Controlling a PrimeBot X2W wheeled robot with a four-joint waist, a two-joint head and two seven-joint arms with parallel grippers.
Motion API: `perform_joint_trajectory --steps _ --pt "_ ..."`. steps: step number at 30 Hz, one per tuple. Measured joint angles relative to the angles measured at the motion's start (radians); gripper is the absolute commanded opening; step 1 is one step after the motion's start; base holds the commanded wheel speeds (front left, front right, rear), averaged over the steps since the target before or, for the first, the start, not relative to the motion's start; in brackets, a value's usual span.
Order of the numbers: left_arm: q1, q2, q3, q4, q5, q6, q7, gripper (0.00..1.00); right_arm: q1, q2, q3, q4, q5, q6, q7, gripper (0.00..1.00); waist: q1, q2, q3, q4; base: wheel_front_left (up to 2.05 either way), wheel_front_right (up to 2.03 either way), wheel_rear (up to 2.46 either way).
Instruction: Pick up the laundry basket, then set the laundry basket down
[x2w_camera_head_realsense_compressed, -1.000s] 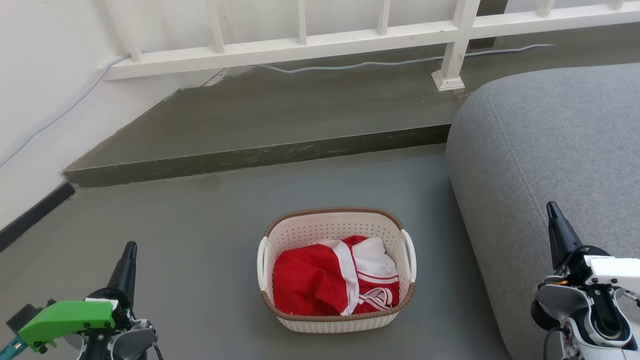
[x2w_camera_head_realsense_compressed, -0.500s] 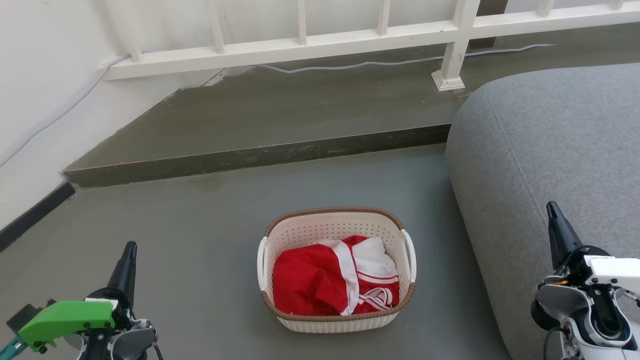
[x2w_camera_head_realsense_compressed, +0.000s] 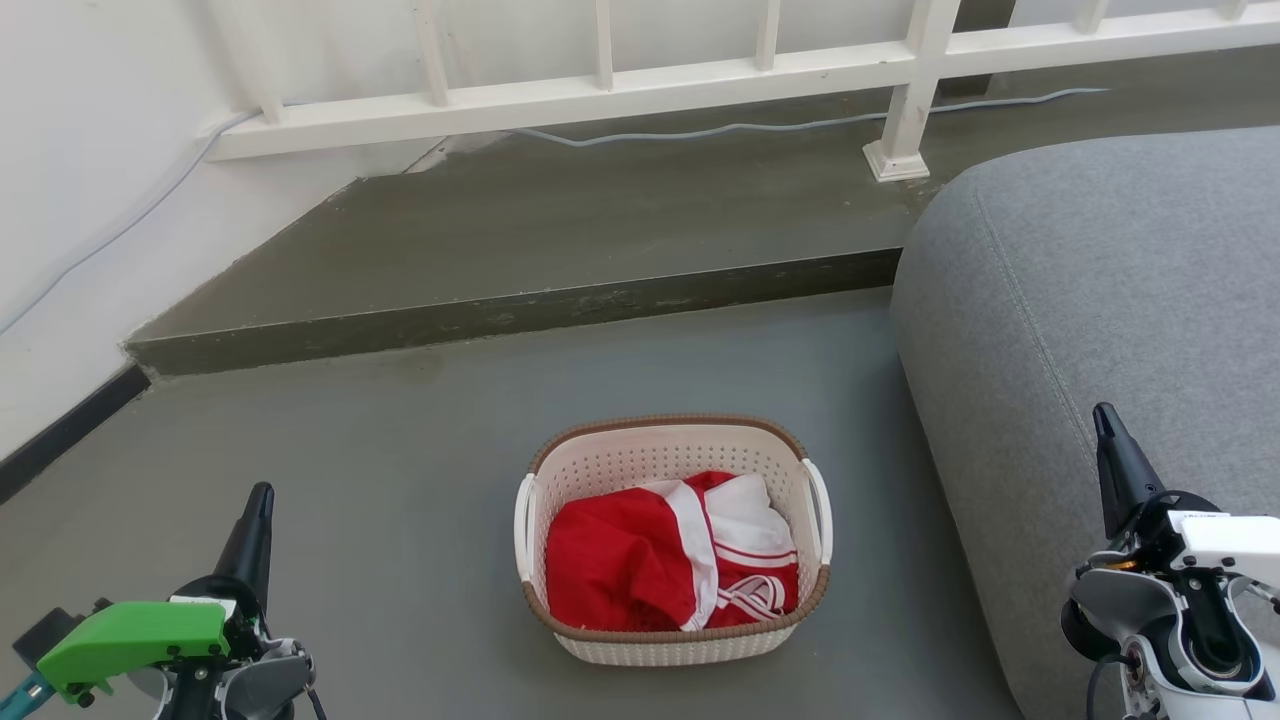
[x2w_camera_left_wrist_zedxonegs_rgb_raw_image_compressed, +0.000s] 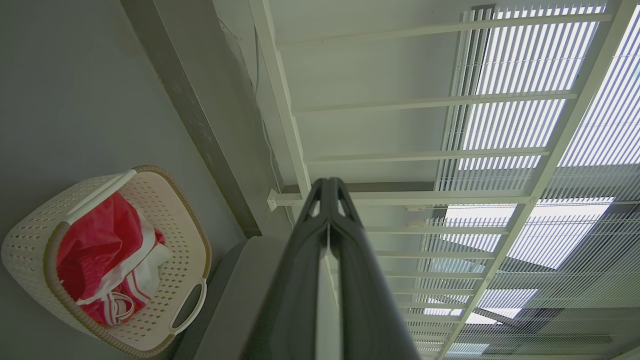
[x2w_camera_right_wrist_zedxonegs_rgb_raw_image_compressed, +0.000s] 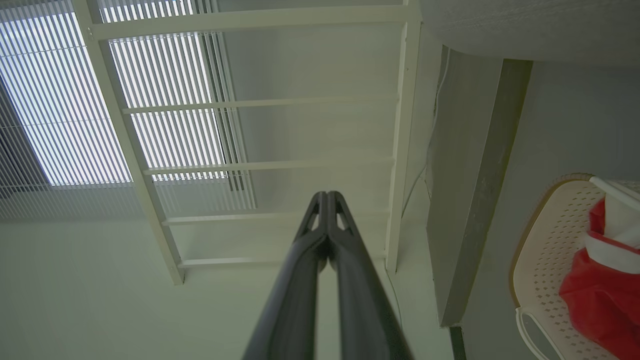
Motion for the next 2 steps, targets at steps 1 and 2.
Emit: perform_joint_trajectory --steps 1,2 --pt "0.000 0.000 0.000 0.000 0.000 0.000 0.000 0.00 0.000 0.000 0.000 0.000 0.000 0.000 0.000 0.00 0.0000 0.0000 0.000 0.000 0.00 0.00 0.00" --pt "0.000 0.000 0.000 0.000 0.000 0.000 0.000 0.00 0.000 0.000 0.000 0.000 0.000 0.000 0.000 0.00 0.0000 0.0000 0.000 0.000 0.00 0.00 0.00"
